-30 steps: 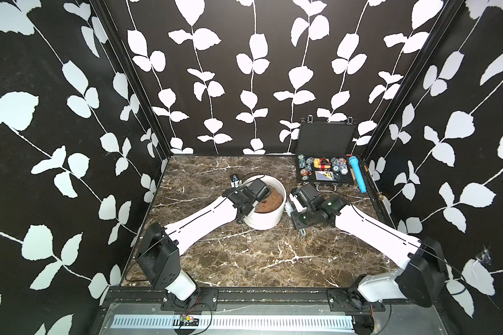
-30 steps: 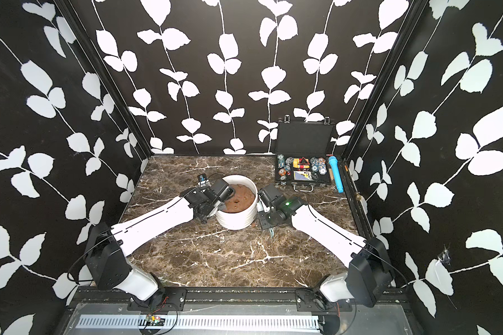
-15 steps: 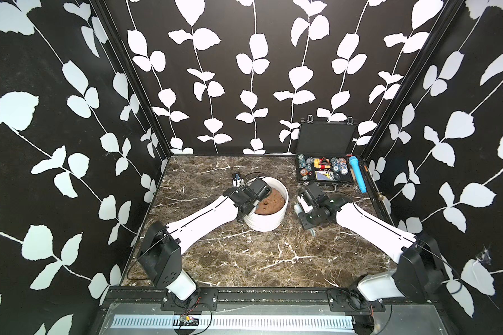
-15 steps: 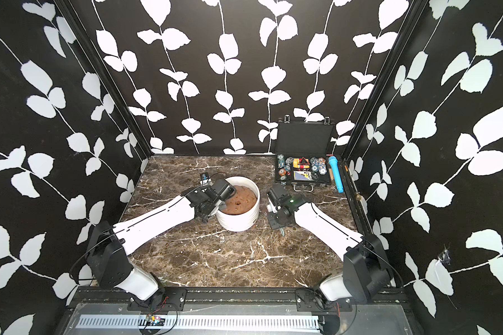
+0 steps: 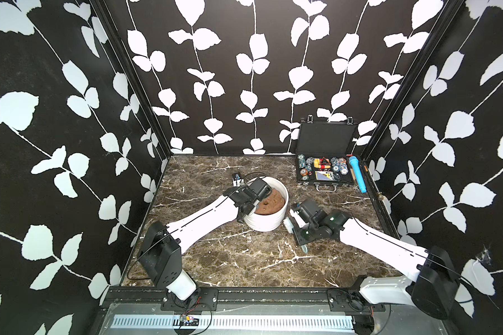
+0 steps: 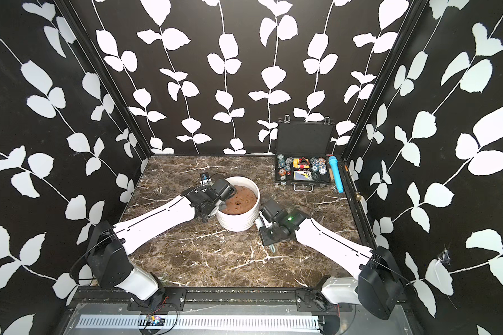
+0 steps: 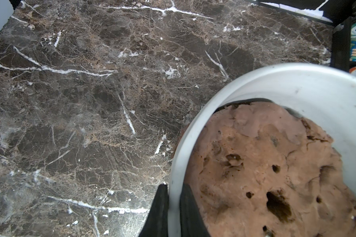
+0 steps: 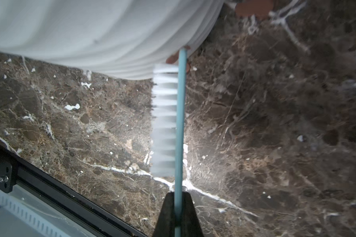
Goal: Scrub the dried mud off the ceramic pot
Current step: Brush off the soil from the pot.
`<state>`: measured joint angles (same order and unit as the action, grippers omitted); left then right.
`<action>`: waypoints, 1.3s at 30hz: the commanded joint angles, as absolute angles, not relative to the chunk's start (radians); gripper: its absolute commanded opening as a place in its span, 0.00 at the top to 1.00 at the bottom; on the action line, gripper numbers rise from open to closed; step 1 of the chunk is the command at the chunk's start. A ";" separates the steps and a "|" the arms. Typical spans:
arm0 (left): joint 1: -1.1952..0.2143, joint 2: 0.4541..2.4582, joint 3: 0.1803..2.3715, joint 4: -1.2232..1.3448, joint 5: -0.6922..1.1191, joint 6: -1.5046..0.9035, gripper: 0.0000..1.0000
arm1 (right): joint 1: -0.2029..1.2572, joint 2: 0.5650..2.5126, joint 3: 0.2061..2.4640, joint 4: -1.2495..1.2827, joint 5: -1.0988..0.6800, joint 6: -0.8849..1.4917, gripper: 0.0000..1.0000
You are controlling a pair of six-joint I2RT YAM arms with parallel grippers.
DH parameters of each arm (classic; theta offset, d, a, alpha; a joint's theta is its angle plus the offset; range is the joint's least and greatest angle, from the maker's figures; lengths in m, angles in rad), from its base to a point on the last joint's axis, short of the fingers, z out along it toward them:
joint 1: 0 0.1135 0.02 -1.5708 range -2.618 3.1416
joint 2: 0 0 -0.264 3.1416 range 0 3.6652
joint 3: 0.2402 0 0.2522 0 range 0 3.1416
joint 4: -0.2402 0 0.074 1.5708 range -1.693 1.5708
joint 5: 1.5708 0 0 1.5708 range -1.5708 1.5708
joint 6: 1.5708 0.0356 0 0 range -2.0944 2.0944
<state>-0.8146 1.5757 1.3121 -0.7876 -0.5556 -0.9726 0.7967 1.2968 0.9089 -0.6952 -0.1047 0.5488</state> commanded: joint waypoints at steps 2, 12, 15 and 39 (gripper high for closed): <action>-0.815 1.607 1.301 -0.867 -0.480 -0.965 1.00 | 0.820 1.303 0.891 -0.571 -0.104 0.695 1.00; -0.816 1.605 1.290 -0.850 -0.471 -0.963 1.00 | 0.827 1.391 0.871 -0.472 -0.153 0.721 1.00; -0.816 1.602 1.284 -0.849 -0.469 -0.964 1.00 | 0.827 1.415 0.877 -0.450 -0.158 0.724 1.00; -0.805 1.589 1.251 -0.822 -0.493 -0.929 1.00 | 0.667 1.481 0.967 -0.719 0.050 0.449 1.00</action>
<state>-0.8139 1.5700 1.3003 -0.7712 -0.5583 -0.9623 0.6693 1.5154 0.9680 -0.6010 -0.0216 0.5140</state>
